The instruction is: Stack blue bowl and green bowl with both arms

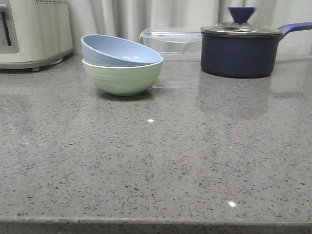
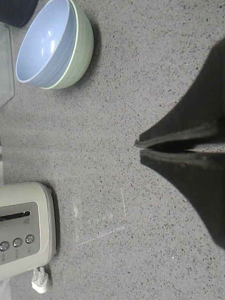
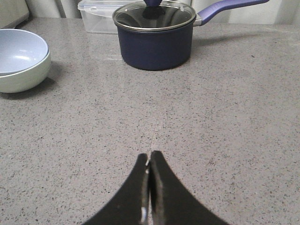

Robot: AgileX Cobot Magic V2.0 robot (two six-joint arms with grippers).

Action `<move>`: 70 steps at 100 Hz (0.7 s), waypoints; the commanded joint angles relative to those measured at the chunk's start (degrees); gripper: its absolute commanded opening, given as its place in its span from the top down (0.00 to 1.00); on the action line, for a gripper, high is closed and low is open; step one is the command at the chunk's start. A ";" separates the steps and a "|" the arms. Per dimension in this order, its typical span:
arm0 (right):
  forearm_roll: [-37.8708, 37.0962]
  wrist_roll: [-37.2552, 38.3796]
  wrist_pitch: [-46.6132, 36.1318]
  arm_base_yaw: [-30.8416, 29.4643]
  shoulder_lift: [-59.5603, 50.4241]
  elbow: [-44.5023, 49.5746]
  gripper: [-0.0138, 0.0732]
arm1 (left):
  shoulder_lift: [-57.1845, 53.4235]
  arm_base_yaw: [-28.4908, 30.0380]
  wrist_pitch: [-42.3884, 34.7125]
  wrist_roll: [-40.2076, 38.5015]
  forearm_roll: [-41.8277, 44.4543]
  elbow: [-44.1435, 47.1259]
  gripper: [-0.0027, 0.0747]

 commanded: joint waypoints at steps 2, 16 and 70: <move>-1.84 0.06 -3.91 -0.29 0.67 -1.36 0.93 | 0.19 -0.43 -4.43 0.01 -0.99 -1.29 0.99; -1.84 0.06 -3.91 -0.29 0.67 -1.36 0.93 | 0.19 -0.43 -5.84 0.01 -0.99 0.76 0.99; -1.84 0.06 -3.77 -0.29 0.67 -1.36 0.93 | -19.86 -0.43 -33.16 -10.72 10.79 24.92 0.99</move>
